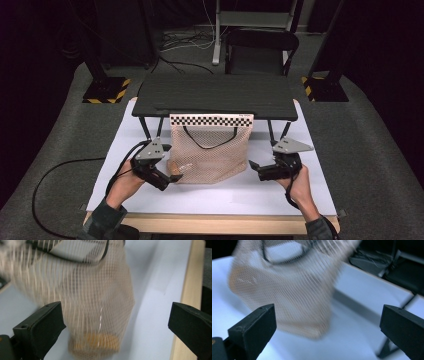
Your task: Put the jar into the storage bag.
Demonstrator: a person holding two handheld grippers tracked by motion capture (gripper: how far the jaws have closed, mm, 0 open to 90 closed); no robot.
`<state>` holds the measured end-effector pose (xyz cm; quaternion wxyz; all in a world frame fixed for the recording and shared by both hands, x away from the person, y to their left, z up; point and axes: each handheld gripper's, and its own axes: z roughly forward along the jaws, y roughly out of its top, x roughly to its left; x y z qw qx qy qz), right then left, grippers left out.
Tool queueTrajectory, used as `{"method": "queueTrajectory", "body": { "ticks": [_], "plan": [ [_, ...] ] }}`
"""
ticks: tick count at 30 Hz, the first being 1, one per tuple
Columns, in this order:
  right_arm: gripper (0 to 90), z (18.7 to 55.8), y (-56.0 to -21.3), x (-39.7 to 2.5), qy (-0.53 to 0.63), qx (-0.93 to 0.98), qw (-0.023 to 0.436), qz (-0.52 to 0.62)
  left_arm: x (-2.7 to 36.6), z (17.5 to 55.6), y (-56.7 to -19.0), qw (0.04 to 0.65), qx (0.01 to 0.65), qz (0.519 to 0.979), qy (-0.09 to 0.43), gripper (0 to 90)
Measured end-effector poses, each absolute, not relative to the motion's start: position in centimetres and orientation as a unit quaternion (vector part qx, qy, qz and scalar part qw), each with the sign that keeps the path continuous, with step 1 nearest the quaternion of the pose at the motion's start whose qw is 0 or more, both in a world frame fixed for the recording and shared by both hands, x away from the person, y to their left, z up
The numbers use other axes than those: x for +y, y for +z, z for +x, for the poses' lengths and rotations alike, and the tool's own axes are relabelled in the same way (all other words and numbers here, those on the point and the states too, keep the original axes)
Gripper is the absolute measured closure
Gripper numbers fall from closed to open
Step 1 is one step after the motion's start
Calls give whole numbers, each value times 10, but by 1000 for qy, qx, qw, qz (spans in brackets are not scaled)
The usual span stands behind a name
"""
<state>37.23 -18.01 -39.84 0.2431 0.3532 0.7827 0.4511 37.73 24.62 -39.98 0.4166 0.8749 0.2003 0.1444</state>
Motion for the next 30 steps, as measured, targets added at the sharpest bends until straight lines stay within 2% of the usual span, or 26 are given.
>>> {"method": "queueTrajectory", "body": {
  "ticks": [2, 3, 4, 8, 12, 18, 22, 24, 30],
  "plan": [
    [2, 369, -422, -205, 433, 777, 239, 389, 258, 380, -426, 408, 229, 875, 126, 0],
    [3, 368, -430, -212, 424, 776, 240, 400, 258, 380, -426, 408, 229, 875, 126, 0],
    [3, 367, -439, -219, 415, 776, 240, 410, 264, 382, -446, 395, 248, 877, 119, 0],
    [4, 364, -466, -237, 387, 778, 230, 437, 271, 384, -469, 388, 272, 874, 104, 0],
    [5, 362, -501, -256, 347, 787, 207, 465, 283, 389, -499, 386, 332, 857, 85, 0],
    [3, 362, -508, -259, 324, 796, 209, 467, 294, 392, -512, 417, 355, 833, 73, 6],
    [0, 362, -510, -259, 326, 792, 207, 473, 285, 387, -513, 387, 344, 848, 112, 23],
    [1, 361, -511, -259, 328, 790, 211, 474, 275, 381, -513, 354, 332, 860, 158, 15],
    [0, 361, -511, -260, 330, 789, 209, 474, 276, 383, -513, 356, 338, 859, 144, 1]
  ]
}}
